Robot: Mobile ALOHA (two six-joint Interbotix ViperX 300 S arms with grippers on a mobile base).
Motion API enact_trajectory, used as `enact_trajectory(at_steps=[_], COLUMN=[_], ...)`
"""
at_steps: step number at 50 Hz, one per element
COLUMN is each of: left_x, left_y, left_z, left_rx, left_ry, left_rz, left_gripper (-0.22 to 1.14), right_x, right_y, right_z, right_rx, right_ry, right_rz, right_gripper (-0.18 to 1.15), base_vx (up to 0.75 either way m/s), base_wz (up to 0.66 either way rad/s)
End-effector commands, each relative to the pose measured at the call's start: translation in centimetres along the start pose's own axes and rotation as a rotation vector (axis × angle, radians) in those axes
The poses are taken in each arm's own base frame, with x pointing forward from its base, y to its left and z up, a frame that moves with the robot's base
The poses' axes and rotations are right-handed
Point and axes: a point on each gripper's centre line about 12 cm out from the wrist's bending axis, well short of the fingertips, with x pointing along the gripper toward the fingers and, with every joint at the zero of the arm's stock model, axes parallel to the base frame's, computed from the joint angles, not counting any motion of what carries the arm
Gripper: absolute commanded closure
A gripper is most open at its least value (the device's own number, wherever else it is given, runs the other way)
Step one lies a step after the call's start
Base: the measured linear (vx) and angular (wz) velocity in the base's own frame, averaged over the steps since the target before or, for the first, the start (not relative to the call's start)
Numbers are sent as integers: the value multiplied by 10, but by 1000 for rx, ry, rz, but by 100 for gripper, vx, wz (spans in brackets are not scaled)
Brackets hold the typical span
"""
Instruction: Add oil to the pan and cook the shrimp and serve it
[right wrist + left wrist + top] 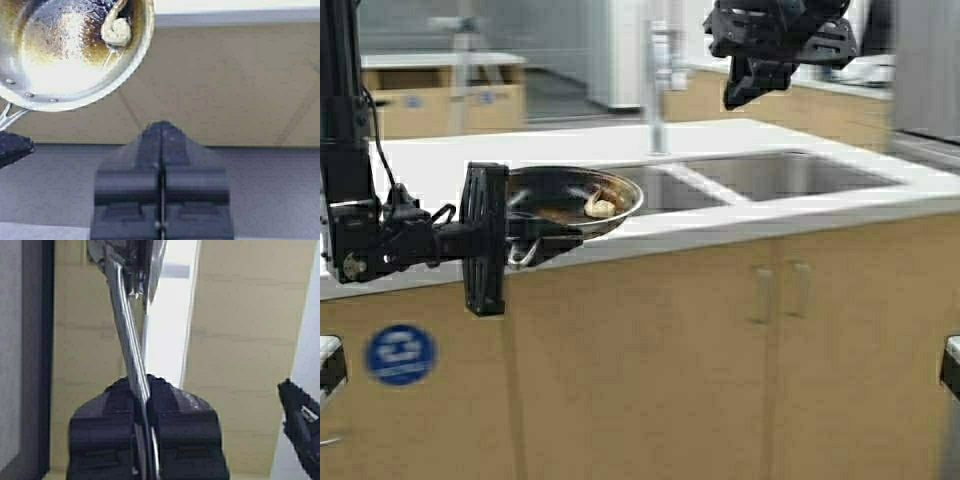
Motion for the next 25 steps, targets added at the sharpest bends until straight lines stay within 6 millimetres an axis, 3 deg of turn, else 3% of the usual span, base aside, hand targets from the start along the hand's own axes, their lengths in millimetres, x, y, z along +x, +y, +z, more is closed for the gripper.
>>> enact_trajectory(at_steps=[1,8,17,25], left_x=[6,3,3,-2], left_y=[-31,-51,-103,-129], left_z=[2,-1,1,1], left_rx=[45,44,70,107], left_ry=[13,9,-1,-47], left_rz=[-96,-131,-231,-186], left_gripper=[88,88,87,87], right_x=[-6,-3,7,5], right_y=[1,1,-1,4], right_z=[7,5,-4,1], right_rx=[-2,-6,-12,-17], right_ry=[-29,-20,18,6], right_rz=[3,1,-4,7], right_gripper=[92,92,92,92], base_vx=[8,6,5,4], base_wz=[49,38,26,21])
